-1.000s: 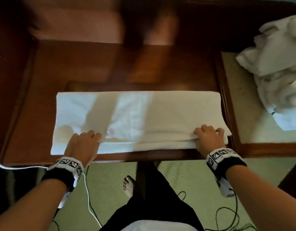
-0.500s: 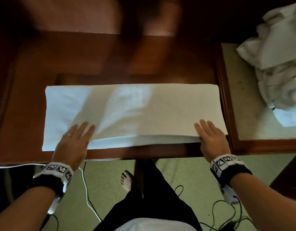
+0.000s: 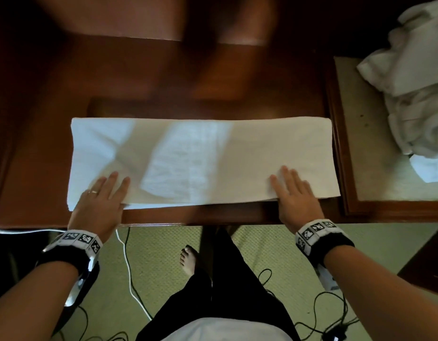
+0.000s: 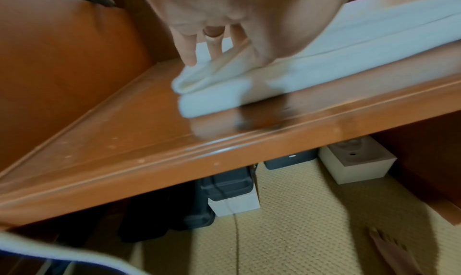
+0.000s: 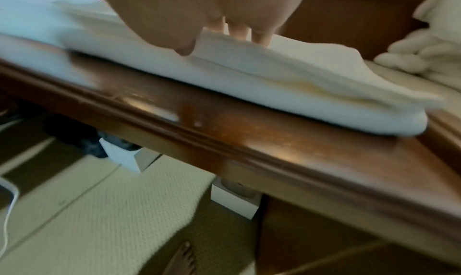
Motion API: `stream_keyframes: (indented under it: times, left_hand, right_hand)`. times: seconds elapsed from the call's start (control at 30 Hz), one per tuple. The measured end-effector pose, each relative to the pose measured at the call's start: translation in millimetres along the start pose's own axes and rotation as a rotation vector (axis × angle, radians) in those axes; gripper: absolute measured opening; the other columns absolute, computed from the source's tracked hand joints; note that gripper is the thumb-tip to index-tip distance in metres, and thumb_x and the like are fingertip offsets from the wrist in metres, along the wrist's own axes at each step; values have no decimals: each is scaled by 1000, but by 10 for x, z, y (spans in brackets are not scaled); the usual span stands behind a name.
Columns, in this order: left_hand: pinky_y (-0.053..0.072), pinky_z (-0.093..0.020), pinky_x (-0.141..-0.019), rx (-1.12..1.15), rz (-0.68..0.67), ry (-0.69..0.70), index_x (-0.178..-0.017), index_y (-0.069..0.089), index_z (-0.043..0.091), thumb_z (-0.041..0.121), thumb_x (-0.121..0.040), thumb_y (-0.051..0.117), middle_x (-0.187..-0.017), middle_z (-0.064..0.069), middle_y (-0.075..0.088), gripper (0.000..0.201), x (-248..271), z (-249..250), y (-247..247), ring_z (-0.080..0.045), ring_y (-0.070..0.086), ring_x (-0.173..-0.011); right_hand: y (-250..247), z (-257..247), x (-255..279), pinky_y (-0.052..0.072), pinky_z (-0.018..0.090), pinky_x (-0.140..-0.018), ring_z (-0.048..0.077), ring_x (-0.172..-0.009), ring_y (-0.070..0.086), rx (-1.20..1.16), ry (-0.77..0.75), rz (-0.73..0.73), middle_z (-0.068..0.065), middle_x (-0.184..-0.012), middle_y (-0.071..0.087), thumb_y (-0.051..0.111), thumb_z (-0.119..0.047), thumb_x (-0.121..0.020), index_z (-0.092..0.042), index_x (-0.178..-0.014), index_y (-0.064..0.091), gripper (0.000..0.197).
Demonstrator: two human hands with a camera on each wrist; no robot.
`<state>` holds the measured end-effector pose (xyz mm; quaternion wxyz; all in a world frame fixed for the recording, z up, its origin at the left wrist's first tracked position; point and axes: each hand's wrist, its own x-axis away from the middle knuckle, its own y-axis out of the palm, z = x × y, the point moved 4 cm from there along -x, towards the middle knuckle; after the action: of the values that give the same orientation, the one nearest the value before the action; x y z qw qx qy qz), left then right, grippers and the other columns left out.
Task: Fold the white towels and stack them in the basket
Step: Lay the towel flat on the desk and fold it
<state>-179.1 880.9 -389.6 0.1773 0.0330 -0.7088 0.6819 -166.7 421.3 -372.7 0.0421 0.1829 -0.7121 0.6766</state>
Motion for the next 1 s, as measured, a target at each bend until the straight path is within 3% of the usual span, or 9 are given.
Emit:
stream_keyframes:
  times: [0.07,0.13,0.27,0.4,0.57,0.7,0.8,0.87,1.0]
  left_hand:
    - [43,-66,-99,-30,-68,-20,-151,43,12,3,-85,59,-156,-18,40,68,53,-175,-35,-48,43,-135]
    - [44,-61,-104,20,-130,-87,-154,39,19,-7,-83,55,-161,-7,33,77,184,-324,-58,-40,40,-141]
    - [50,-56,-100,78,-151,-155,-148,49,18,28,-95,50,-158,-6,40,54,292,-223,-220,-38,48,-136]
    - [48,-55,-101,124,6,-53,-133,61,10,54,-91,31,-138,-19,59,67,-39,145,-429,-41,58,-121]
    - [27,-56,-119,49,-46,86,-160,16,27,66,-95,12,-168,-8,12,76,-478,772,-301,-35,22,-151]
    - [19,-65,-116,75,-89,-133,-159,-4,35,75,-95,10,-169,-6,-8,77,-419,393,-74,-42,6,-153]
    - [23,-70,-112,74,-111,-277,-159,3,27,78,-91,17,-168,-16,1,86,-350,175,-100,-49,13,-149]
    - [26,-71,-111,100,-86,-269,-159,12,22,75,-92,18,-165,-22,9,85,-441,289,-214,-50,19,-147]
    - [22,-68,-115,134,-77,-60,-161,6,28,73,-92,7,-168,-15,3,83,-724,900,-253,-40,10,-153]
  right_hand:
    - [28,-238,-84,40,60,-105,43,-142,32,-6,-136,-25,19,-157,32,61,5,-73,-17,-145,45,76]
    - [29,-338,-74,42,57,-105,40,-144,31,-42,-115,-71,16,-158,31,53,-11,-88,-18,-146,43,59]
    - [14,-432,22,26,51,-118,33,-151,9,-18,-67,-140,9,-165,7,16,-49,-94,-21,-155,25,67]
    - [-100,-631,-177,19,52,-120,29,-152,4,-84,-45,-89,5,-166,-1,22,-49,-99,-26,-155,20,60]
    - [18,-909,-385,10,59,-119,34,-151,-12,-49,-5,-187,3,-164,-17,26,-47,-101,-35,-156,1,61]
    - [-121,-948,-407,35,54,-108,38,-142,24,-24,-14,-109,10,-159,19,39,-43,-90,-27,-144,35,57]
    - [-250,-992,-547,44,47,-94,33,-126,42,-65,-48,-1,9,-147,37,40,-40,-88,-20,-132,48,49]
    - [-236,-1064,-666,41,49,-99,35,-134,38,-78,-65,25,11,-153,34,39,-42,-92,-21,-140,44,53]
    - [-38,-1106,-786,20,56,-114,31,-152,5,-19,-156,-47,7,-166,0,31,-48,-99,-30,-156,16,61]
